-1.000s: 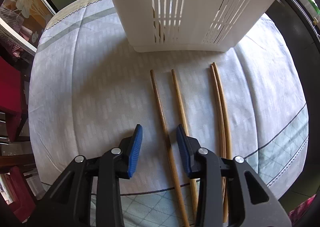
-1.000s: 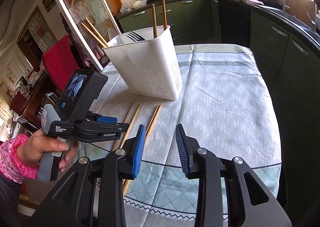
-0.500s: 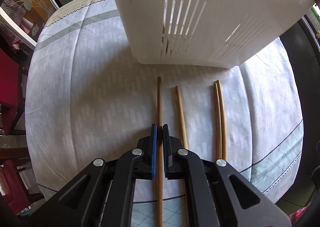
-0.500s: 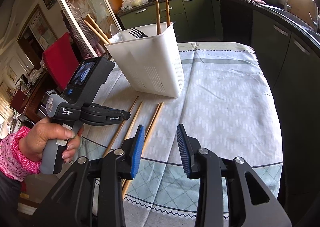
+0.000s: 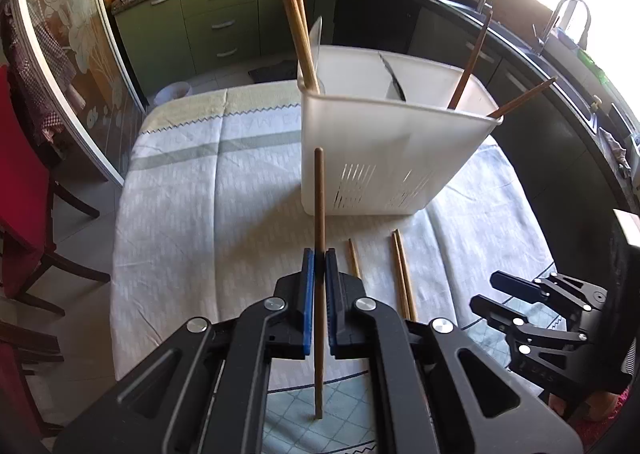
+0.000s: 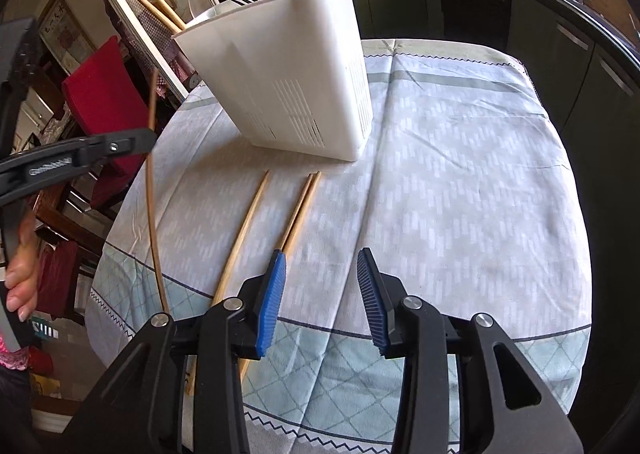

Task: Organize utensils
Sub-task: 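Hold the chopstick near the caddy with left while right moves over remaining chopsticks, then grasp a wooden chopstick with the right gripper and lift it, then drop the left gripper's chopstick into the caddy while right carries its chopstick, then lower the chopstick into the caddy and open the right gripper, then grasp a wooden chopstick with the left gripper while right returns to the table, then grasp the last wooden chopstick with the right gripper while left lifts its chopstick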

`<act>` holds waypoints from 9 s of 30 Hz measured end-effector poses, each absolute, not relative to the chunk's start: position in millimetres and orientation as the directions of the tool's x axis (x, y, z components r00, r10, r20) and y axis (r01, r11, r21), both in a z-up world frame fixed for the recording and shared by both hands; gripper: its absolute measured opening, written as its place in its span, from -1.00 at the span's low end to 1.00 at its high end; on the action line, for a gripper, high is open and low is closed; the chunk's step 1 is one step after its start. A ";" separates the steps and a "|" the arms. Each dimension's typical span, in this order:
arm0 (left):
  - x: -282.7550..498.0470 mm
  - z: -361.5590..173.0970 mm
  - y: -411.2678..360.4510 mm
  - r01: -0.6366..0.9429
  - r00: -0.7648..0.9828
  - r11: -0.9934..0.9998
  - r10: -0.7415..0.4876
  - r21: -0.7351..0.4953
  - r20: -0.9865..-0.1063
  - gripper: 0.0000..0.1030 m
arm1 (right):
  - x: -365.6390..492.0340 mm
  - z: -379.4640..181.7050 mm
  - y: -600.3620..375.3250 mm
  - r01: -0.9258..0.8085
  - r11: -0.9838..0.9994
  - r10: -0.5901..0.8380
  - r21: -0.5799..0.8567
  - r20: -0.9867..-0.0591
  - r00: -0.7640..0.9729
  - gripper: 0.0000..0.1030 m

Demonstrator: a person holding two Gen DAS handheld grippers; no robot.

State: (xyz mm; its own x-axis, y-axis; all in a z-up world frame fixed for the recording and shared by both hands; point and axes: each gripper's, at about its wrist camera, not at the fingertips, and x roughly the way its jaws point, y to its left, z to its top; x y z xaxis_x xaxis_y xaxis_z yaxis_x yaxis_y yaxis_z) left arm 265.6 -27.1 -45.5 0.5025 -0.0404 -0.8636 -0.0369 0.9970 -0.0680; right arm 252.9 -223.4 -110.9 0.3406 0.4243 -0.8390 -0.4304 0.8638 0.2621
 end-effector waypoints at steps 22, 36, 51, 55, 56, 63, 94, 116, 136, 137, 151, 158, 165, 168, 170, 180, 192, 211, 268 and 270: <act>209.9 -3.3 -35.3 0.005 0.658 1.000 -0.008 -0.006 -0.753 -0.90 | 287.2 -157.8 -157.3 -0.441 0.890 0.251 0.115 -0.932 0.262 -0.54; 208.2 -2.6 -37.4 0.019 0.658 1.000 -0.009 0.004 -0.753 -0.90 | 286.5 -151.3 -152.9 -0.436 0.888 0.275 0.143 -0.927 0.256 -0.63; 209.9 -3.3 -38.2 0.023 0.659 1.000 -0.002 0.018 -0.752 -0.89 | 281.9 -166.4 -124.5 -0.487 0.870 0.205 0.071 -0.952 0.226 -0.63; 209.4 -3.3 -38.5 0.023 0.658 1.000 -0.003 0.017 -0.753 -0.89 | 287.1 -168.0 -110.3 -0.491 0.870 0.182 0.044 -0.954 0.237 -0.63; 209.1 -3.3 -38.6 0.023 0.658 1.000 -0.003 0.016 -0.753 -0.90 | 287.5 -168.7 -105.9 -0.491 0.870 0.179 0.039 -0.954 0.242 -0.65; 208.4 -3.4 -37.5 0.018 0.658 1.000 -0.004 0.010 -0.753 -0.89 | 285.6 -160.0 -105.6 -0.488 0.870 0.230 0.072 -0.934 0.272 -0.87; 199.6 54.7 -53.4 0.058 0.709 0.998 -0.031 0.015 -0.705 -0.90 | 222.7 1.9 -204.2 -0.488 0.856 0.457 0.170 -0.691 0.560 -0.87; 291.3 126.9 -76.8 -0.034 0.849 0.999 0.041 0.024 -0.527 -0.90 | 219.7 -2.6 -215.6 -0.505 0.842 0.483 0.189 -0.682 0.550 -0.87; 284.8 85.4 -50.3 -0.010 0.775 1.000 0.000 -0.012 -0.632 -0.87 | 206.6 56.7 -215.5 -0.528 0.832 0.512 0.170 -0.603 0.612 -0.87; 279.0 87.2 -46.9 -0.011 0.778 1.000 -0.002 -0.018 -0.628 -0.86 | 206.4 64.6 -214.6 -0.529 0.832 0.515 0.168 -0.591 0.621 -0.87; 203.4 46.1 6.6 -0.008 0.713 0.998 -0.038 -0.062 -0.701 -0.53 | 269.3 166.7 -186.4 -0.420 0.896 0.439 0.141 -0.410 0.800 -0.87; 199.7 4.4 18.4 -0.008 0.633 0.998 -0.048 -0.069 -0.773 -0.53 | 330.5 96.3 -164.1 -0.375 0.918 0.380 0.131 -0.563 0.734 -0.87; 211.9 -20.2 3.1 0.009 0.564 0.996 -0.078 -0.088 -0.822 -0.53 | 340.4 50.5 -155.5 -0.411 0.902 0.395 0.129 -0.628 0.670 -0.74; 217.9 -28.4 -10.1 0.027 0.539 0.997 -0.080 -0.078 -0.838 -0.53 | 323.8 55.6 -167.6 -0.426 0.893 0.423 0.146 -0.597 0.681 -0.73; 221.8 -36.4 -19.4 0.039 0.521 0.997 -0.080 -0.070 -0.850 -0.53 | 306.7 62.5 -180.1 -0.436 0.884 0.448 0.167 -0.568 0.690 -0.66; 262.8 -100.2 -56.2 0.019 0.332 0.988 -0.151 -0.154 -0.931 -0.53 | 204.8 1.8 -231.9 -0.454 0.879 0.446 0.148 -0.595 0.669 -0.51; 299.9 -148.8 -72.8 -0.063 0.236 0.997 -0.027 -0.043 -0.971 -0.53 | 174.8 -65.5 -279.2 -0.387 0.895 0.430 0.220 -0.655 0.622 -0.50; 293.5 -138.4 -76.7 -0.049 0.286 0.998 -0.017 -0.032 -0.958 -0.87 | 180.5 -75.9 -284.5 -0.355 0.895 0.440 0.271 -0.675 0.593 -0.42; 169.2 -5.7 -30.9 0.008 0.697 1.000 -0.002 0.005 -0.717 -0.89 | 248.7 -79.7 -163.9 -0.484 0.858 0.416 0.172 -0.786 0.458 -0.88; 168.9 -5.5 -30.1 0.007 0.697 1.000 -0.001 0.005 -0.717 -0.89 | 236.2 -59.8 -180.8 -0.482 0.857 0.441 0.184 -0.746 0.499 -0.88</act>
